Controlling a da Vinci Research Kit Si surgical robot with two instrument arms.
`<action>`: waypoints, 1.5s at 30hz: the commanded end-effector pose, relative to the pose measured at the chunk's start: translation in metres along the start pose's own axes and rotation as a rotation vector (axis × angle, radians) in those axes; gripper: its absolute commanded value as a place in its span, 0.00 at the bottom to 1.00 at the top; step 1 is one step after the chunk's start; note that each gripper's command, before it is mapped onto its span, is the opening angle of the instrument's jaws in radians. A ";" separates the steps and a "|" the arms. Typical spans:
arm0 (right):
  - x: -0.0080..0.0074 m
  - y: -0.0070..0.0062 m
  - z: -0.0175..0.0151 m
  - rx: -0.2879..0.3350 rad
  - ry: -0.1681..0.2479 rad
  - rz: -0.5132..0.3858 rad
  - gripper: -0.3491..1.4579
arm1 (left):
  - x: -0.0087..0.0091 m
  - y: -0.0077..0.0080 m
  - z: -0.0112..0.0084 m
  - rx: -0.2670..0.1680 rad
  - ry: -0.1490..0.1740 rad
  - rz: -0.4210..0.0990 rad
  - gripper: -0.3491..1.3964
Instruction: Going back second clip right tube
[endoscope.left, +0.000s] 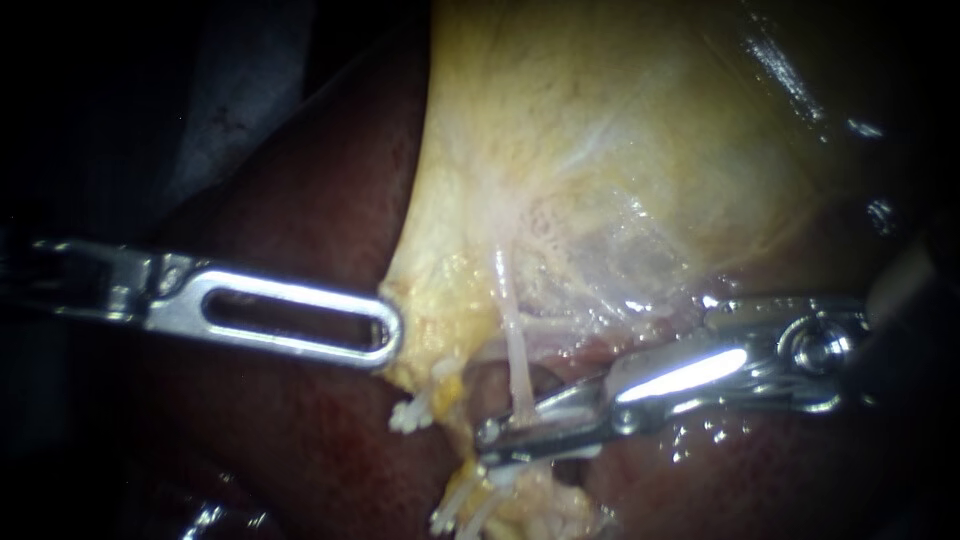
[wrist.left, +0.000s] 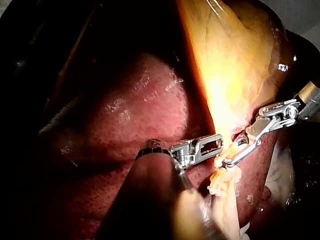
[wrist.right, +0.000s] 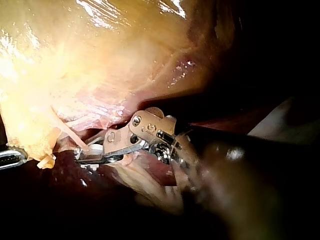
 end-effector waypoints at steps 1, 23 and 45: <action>0.0000 0.0000 0.0000 0.000 0.000 0.000 0.00 | 0.0000 0.0000 0.0000 -0.001 0.000 0.000 0.00; -0.0003 0.0001 0.0000 -0.007 0.007 -0.026 0.24 | 0.0001 -0.0002 0.0001 -0.002 -0.001 0.000 0.00; 0.0006 0.0000 -0.0006 -0.033 0.039 -0.262 0.45 | 0.0002 -0.0002 0.0002 -0.002 -0.002 0.000 0.00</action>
